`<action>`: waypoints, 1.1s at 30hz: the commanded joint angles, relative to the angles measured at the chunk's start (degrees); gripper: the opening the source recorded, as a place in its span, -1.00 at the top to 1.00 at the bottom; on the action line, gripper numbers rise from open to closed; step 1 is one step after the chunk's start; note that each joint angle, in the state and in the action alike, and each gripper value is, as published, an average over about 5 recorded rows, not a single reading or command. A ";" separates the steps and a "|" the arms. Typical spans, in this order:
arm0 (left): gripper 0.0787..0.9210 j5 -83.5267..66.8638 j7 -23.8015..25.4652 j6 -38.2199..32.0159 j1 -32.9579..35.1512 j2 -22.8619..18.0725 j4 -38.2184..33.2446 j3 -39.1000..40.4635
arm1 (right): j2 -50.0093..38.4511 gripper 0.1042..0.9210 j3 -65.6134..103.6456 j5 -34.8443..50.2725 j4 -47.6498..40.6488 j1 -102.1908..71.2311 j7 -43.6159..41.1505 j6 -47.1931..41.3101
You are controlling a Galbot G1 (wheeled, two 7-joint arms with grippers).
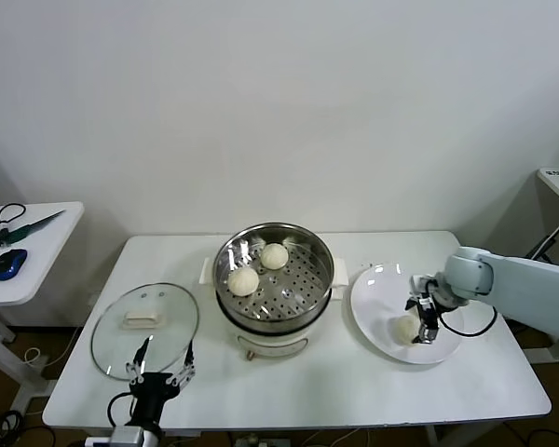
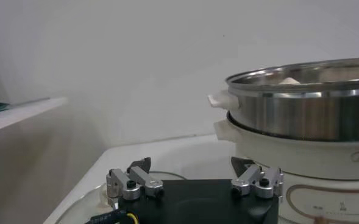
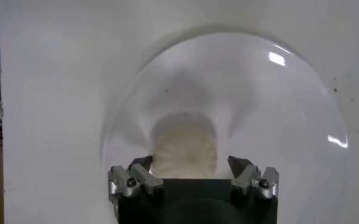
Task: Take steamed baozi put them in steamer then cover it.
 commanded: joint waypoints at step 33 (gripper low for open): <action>-0.77 0.20 -0.10 0.04 0.10 0.00 -0.62 0.50 | 18.78 -0.35 -18.85 5.65 5.65 51.11 -16.12 26.90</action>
